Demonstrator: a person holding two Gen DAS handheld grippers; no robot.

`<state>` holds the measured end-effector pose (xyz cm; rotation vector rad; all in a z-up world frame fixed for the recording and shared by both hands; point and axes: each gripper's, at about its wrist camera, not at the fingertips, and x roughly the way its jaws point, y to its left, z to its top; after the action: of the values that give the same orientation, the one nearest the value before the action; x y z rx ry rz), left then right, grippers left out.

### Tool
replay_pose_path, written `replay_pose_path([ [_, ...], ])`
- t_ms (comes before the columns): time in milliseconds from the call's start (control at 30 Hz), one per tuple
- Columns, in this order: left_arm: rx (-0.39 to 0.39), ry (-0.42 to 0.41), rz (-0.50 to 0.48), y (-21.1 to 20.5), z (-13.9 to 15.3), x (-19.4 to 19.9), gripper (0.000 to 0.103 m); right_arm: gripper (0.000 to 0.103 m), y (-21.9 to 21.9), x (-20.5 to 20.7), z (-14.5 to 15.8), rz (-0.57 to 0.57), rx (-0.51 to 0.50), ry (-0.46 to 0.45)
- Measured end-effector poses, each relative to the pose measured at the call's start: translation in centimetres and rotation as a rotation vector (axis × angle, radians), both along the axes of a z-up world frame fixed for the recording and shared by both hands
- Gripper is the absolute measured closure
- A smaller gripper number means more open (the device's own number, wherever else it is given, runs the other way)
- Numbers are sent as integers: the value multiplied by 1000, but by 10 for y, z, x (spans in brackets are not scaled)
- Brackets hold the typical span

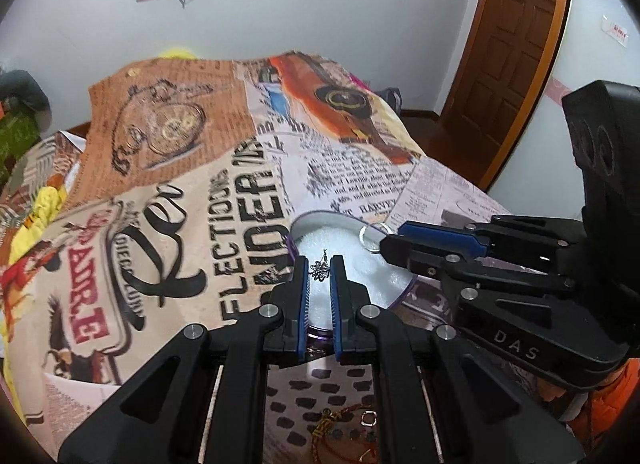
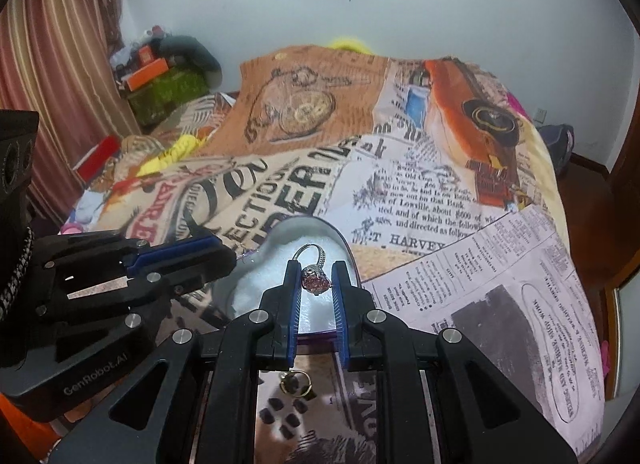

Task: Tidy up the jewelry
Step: 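Lower both held pieces into the heart tin and open both tools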

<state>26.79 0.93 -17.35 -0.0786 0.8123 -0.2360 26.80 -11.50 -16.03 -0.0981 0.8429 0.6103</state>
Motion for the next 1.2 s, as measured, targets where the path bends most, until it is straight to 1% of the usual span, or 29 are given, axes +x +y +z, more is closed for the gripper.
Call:
replay_pose_path([
  [67, -15, 24, -10, 0, -5, 4, 94, 89, 0, 2, -4, 8, -2, 9],
  [200, -12, 32, -15, -1, -9, 7, 94, 89, 2, 3, -9, 21, -4, 21],
  [600, 16, 27, -15, -3, -9, 7, 94, 89, 7, 6, -15, 36, -30, 28],
  [800, 22, 17, 4, -1, -3, 3, 94, 89, 9, 4, -14, 34, -51, 28],
  [967, 16, 5, 19, 4, 5, -3, 94, 84, 6, 1, -9, 31, -40, 35],
  [1100, 18, -10, 26, 5, 15, -11, 94, 78, 3, -5, 2, 18, -37, 13],
  [1200, 21, -23, 29, 6, 23, -19, 94, 77, 2, -12, 13, 10, -39, -13],
])
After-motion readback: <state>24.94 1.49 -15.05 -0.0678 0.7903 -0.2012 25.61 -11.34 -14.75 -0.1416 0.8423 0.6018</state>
